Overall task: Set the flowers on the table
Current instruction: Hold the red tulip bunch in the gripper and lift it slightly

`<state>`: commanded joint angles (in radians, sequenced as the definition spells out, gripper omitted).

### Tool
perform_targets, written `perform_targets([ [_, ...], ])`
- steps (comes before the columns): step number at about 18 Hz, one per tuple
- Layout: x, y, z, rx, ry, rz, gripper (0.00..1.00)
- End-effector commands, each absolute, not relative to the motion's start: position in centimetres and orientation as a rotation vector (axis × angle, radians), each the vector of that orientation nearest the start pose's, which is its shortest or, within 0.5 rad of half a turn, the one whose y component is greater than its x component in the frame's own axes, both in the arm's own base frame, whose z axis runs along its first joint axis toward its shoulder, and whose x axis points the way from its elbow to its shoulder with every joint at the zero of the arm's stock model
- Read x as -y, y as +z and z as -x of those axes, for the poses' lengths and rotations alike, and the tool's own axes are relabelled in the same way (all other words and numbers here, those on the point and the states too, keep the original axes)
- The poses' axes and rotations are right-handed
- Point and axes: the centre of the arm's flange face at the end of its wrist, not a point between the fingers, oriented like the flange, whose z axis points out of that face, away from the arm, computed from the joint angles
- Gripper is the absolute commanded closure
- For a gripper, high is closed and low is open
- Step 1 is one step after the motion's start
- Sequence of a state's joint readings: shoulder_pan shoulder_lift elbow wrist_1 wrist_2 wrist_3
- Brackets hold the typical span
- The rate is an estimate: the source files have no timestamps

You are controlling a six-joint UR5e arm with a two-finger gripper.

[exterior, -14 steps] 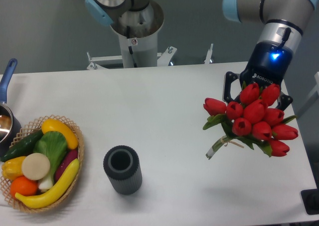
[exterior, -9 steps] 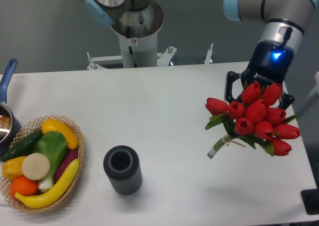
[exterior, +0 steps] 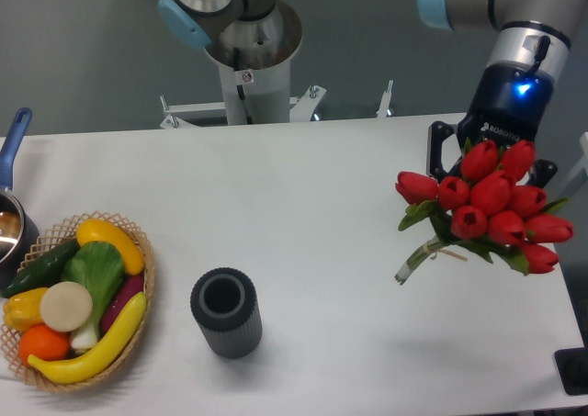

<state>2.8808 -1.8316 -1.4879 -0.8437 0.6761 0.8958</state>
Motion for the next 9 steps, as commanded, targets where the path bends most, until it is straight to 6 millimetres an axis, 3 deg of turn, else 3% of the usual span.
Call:
perform_targets([
  [5,-35.6,50.3,53.6,0.208,0.192,2.255,0.53],
  [9,-37.1,49.2,52.6,0.209,0.262,2.369,0.53],
])
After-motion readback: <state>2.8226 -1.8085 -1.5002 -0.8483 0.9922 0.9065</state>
